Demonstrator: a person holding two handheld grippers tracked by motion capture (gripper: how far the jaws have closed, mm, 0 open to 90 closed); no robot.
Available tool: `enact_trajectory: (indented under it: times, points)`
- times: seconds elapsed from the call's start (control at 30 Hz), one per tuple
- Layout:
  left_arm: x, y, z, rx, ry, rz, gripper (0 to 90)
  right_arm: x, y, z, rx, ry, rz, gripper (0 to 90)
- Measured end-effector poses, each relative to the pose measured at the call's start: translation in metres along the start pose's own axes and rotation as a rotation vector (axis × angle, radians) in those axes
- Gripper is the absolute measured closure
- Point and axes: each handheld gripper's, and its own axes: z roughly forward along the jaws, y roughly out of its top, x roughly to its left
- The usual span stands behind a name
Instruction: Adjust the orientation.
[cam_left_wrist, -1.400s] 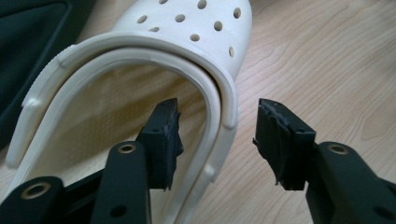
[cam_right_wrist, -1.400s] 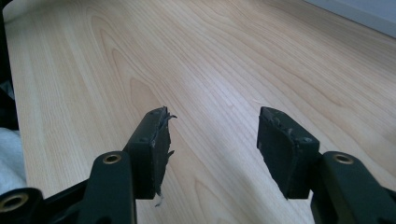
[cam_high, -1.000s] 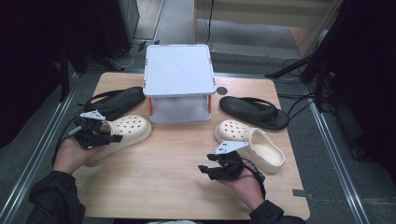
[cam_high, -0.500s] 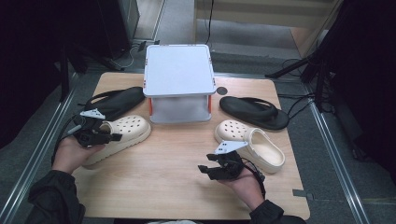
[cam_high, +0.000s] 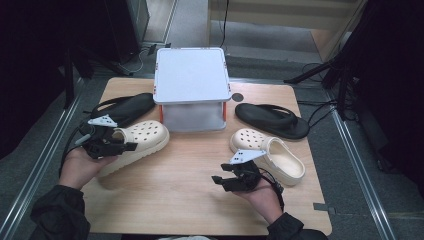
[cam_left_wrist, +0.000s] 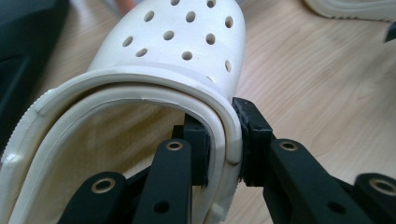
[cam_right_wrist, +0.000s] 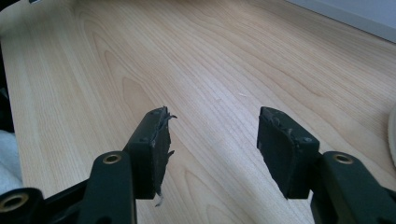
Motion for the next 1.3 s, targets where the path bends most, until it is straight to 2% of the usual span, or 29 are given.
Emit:
enact_trajectory:
  times: [0.07, 0.1, 0.17, 0.2, 0.23, 0.27, 0.3, 0.33, 0.37, 0.43, 0.5, 0.6, 0.83, 0.93, 1.03, 1.17, 1.23, 1.3]
  points:
    - [-0.010, 0.004, 0.003, -0.002, -0.011, 0.012, 76.9, 0.000, 0.000, 0.000, -0.001, -0.002, -0.001, 44.6]
    - [-0.010, 0.004, 0.003, -0.002, -0.011, 0.012, 76.9, 0.000, 0.000, 0.000, -0.001, -0.002, -0.001, 44.6]
    - [-0.020, 0.008, 0.007, 0.000, -0.021, 0.026, 76.9, 0.000, 0.000, 0.000, -0.001, -0.002, -0.002, 44.6]
    - [-0.030, 0.011, 0.011, -0.001, -0.034, 0.038, 76.9, 0.000, 0.000, 0.000, -0.001, -0.002, -0.002, 44.6]
    - [-0.030, 0.011, 0.011, -0.001, -0.034, 0.038, 76.8, 0.000, 0.000, 0.000, -0.001, -0.002, -0.002, 44.6]
    - [-0.039, 0.013, 0.016, -0.001, -0.048, 0.044, 76.9, 0.000, 0.000, 0.000, -0.001, -0.002, -0.002, 44.6]
    - [-0.039, 0.013, 0.016, -0.001, -0.048, 0.044, 76.8, 0.000, 0.000, 0.000, -0.001, -0.002, -0.002, 44.6]
    - [-0.048, 0.015, 0.021, 0.014, -0.059, 0.053, 76.8, 0.000, 0.000, 0.000, -0.003, 0.001, -0.004, 44.6]
    - [-0.048, 0.015, 0.021, 0.014, -0.059, 0.053, 76.8, 0.000, 0.000, 0.000, -0.002, -0.001, -0.005, 44.6]
    - [-0.060, 0.017, 0.028, 0.022, -0.084, 0.067, 76.9, 0.001, 0.000, 0.000, -0.004, 0.001, -0.005, 44.6]
    - [-0.064, 0.017, 0.030, 0.025, -0.091, 0.074, 76.8, 0.001, 0.000, 0.000, -0.005, 0.002, -0.003, 44.6]
    - [-0.076, 0.018, 0.041, 0.033, -0.123, 0.084, 76.8, 0.001, 0.001, 0.000, -0.005, 0.003, -0.003, 44.6]
    - [-0.091, 0.017, 0.059, 0.067, -0.150, 0.101, 76.7, 0.001, 0.001, 0.001, -0.008, 0.004, -0.006, 44.6]
    - [-0.093, 0.017, 0.063, 0.071, -0.157, 0.105, 76.7, 0.001, 0.001, 0.001, -0.009, 0.005, -0.006, 44.6]
    - [-0.101, 0.016, 0.075, 0.071, -0.164, 0.111, 76.7, 0.001, 0.001, 0.001, -0.008, 0.006, -0.009, 44.6]
    - [-0.103, 0.016, 0.086, 0.086, -0.178, 0.121, 76.4, 0.002, 0.001, 0.001, -0.010, 0.007, -0.015, 44.6]
    - [-0.105, 0.016, 0.088, 0.089, -0.161, 0.140, 76.4, 0.002, 0.001, 0.001, -0.010, 0.007, -0.016, 44.6]
    - [-0.105, 0.015, 0.090, 0.094, -0.162, 0.144, 76.0, 0.002, 0.001, 0.002, -0.009, 0.007, -0.016, 44.6]
